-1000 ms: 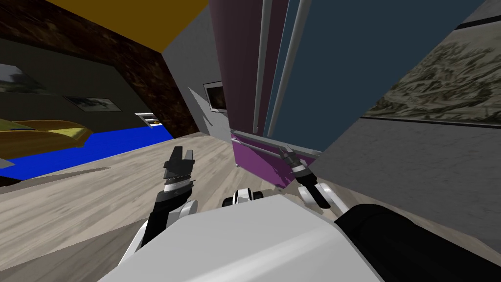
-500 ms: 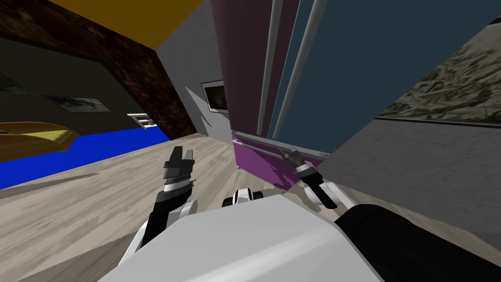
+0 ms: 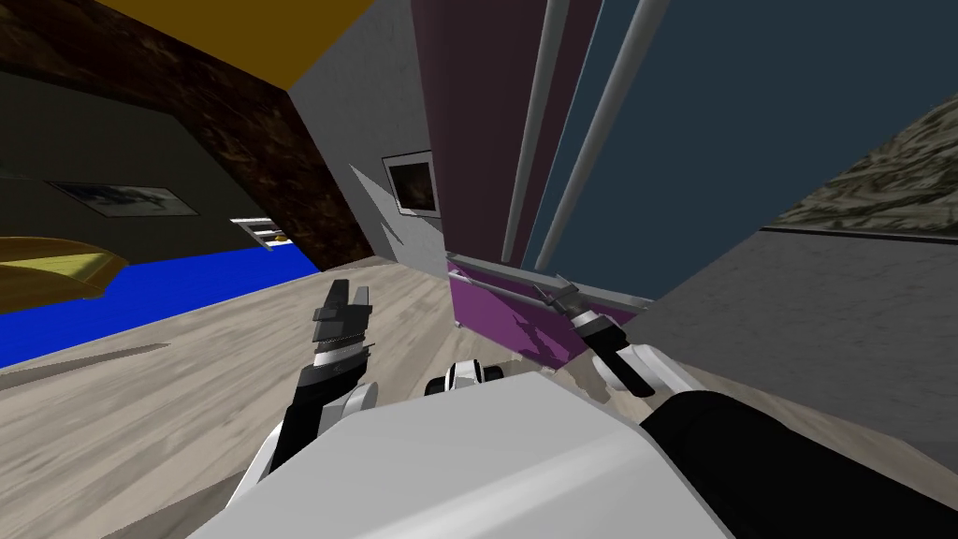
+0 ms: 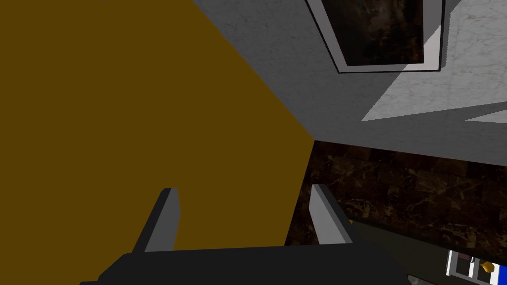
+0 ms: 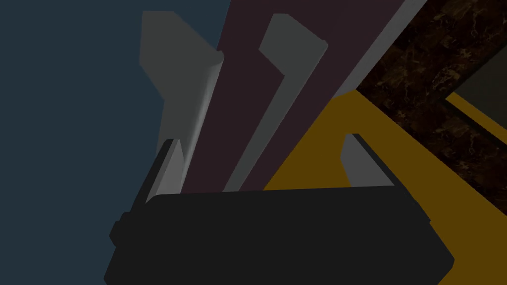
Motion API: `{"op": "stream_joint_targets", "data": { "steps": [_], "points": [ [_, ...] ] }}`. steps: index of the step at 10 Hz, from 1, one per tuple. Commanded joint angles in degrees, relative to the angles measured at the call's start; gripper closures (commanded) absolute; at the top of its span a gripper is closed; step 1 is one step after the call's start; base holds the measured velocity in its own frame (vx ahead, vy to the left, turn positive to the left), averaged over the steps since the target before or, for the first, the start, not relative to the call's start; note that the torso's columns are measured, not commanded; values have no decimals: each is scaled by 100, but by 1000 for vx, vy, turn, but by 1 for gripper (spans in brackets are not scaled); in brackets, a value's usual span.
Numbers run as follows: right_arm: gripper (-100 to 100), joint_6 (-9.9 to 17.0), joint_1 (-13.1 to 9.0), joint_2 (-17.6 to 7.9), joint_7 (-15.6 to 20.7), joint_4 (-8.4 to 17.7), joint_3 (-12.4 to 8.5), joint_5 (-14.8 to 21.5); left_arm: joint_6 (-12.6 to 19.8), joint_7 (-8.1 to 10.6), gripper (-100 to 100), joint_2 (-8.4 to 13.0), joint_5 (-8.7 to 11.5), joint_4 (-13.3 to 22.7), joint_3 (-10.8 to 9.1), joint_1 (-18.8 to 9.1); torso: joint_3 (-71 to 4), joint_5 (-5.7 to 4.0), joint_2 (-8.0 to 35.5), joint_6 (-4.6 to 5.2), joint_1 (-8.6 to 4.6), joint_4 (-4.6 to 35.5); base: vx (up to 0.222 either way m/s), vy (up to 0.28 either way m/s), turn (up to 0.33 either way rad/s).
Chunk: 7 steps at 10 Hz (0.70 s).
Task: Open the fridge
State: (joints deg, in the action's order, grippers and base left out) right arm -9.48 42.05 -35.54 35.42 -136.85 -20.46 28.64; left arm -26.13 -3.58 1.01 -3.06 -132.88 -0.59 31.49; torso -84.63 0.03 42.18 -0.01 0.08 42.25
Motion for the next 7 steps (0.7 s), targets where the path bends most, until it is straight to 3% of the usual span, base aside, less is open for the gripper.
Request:
{"op": "stream_joint_targets", "data": {
  "steps": [1,7],
  "points": [
    [-100,171,113,-341,257,-23,-198,221,0,0,0,0,0,0,0,0,0,-2,1,0,-9,0,153,124,-22],
    [-100,599,417,-1045,887,-16,-699,720,0,0,0,0,0,0,0,0,6,-1,10,0,-1,3,157,134,-14]
  ]
}}
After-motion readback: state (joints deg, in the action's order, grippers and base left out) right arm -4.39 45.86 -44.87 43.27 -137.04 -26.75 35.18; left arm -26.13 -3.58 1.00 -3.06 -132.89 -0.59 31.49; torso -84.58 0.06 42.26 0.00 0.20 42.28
